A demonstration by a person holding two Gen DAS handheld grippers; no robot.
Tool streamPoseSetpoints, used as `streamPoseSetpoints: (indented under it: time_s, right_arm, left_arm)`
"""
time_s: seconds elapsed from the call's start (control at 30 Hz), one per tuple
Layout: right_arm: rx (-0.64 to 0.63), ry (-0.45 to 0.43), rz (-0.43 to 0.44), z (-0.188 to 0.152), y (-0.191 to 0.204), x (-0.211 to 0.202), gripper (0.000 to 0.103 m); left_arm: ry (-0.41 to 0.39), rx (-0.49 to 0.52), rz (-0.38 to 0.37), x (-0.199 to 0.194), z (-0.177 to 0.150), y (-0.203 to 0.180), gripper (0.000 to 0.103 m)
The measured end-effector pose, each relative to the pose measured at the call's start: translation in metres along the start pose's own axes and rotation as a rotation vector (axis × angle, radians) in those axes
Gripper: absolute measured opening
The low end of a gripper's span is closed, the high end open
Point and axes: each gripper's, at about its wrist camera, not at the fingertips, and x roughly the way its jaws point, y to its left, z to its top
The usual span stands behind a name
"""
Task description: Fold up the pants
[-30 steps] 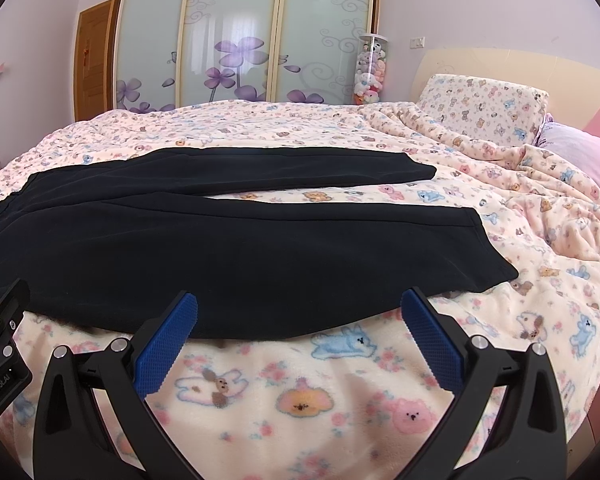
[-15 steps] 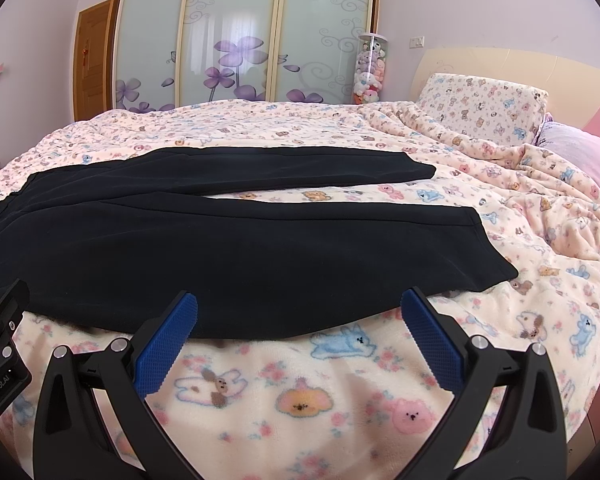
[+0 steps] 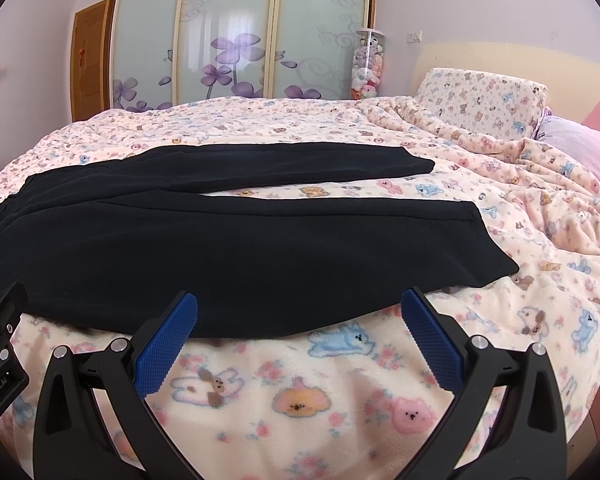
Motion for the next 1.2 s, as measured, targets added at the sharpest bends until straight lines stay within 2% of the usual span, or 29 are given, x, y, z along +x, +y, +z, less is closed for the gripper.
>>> streamPoseSetpoints:
  time_s: [0.2, 0.4, 0.57, 0.7, 0.9, 1.1, 1.2]
  right_arm:
    - [0.029, -0.024, 0.003, 0.008, -0.019, 0.003, 0.102]
    - [0.104, 0.005, 0.092, 0.037, -0.046, 0.01, 0.102]
    - [0.1, 0.014, 0.114, 0.078, -0.06, 0.027, 0.102]
    - [0.086, 0.003, 0.1, 0.126, -0.072, 0.051, 0.102]
    - [0.19, 0.086, 0.033, 0.208, -0.091, 0.142, 0.102]
    - [0.326, 0.22, -0.089, 0.242, -0.103, 0.255, 0.1]
    - [0.431, 0.288, -0.117, 0.242, -0.114, 0.304, 0.079]
  left_arm:
    - [0.005, -0.009, -0.026, -0.002, 0.012, 0.004, 0.101]
    - [-0.039, -0.017, -0.026, -0.011, 0.043, 0.004, 0.101]
    - [-0.072, -0.085, -0.034, -0.005, 0.073, 0.013, 0.101]
    - [-0.083, -0.097, -0.04, 0.01, 0.08, 0.018, 0.101]
    - [-0.048, -0.061, -0.062, 0.035, 0.066, 0.028, 0.101]
    - [-0.04, -0.007, -0.095, 0.047, 0.056, 0.042, 0.101]
    - [-0.026, 0.003, -0.143, 0.053, 0.052, 0.047, 0.101]
